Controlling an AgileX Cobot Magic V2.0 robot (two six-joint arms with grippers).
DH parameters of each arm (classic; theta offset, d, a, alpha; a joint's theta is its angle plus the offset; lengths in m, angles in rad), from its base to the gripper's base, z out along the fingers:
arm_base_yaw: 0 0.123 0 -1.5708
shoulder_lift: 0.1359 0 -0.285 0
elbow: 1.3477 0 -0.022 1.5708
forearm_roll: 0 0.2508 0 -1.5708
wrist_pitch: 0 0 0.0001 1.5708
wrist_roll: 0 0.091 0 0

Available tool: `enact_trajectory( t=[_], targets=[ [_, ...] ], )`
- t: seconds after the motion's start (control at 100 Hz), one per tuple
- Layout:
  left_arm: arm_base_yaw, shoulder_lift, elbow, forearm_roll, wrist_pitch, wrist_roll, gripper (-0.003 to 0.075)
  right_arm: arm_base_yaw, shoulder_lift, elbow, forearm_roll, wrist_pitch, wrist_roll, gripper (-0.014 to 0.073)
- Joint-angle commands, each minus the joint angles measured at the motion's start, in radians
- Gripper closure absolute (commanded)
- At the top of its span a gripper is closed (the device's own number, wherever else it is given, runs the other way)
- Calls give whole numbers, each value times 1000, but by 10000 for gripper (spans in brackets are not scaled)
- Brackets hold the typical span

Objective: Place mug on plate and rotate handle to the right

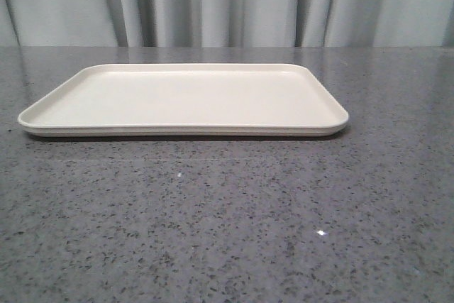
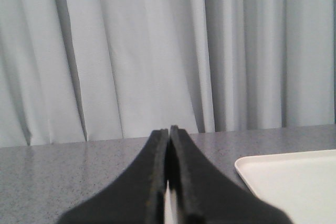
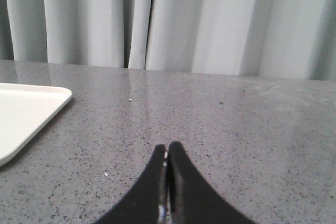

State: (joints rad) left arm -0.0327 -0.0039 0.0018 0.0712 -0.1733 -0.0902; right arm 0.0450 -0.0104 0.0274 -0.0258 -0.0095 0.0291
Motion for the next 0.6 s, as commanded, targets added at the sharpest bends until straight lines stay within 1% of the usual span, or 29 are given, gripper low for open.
enact_trajectory(
  t=[0.0, 0.08, 0.21, 0.39, 0.59],
  targets=[
    [3, -29, -1, -13, -99, -5, 740, -8, -21, -7, -5, -103, -3, 704],
    [3, -29, -1, -26, -101, -21, 740, -8, -21, -25, -5, -99, -3, 704],
    [3, -29, -5, -101, -99, -25, 740, -8, -21, -75, -5, -92, -3, 704],
    [3, -29, -45, -104, -83, -25, 740, -8, -17, -142, -5, -48, -3, 704],
    [3, -29, -111, -104, -65, -25, 740, -8, -13, -196, -5, -34, -3, 704]
  ],
)
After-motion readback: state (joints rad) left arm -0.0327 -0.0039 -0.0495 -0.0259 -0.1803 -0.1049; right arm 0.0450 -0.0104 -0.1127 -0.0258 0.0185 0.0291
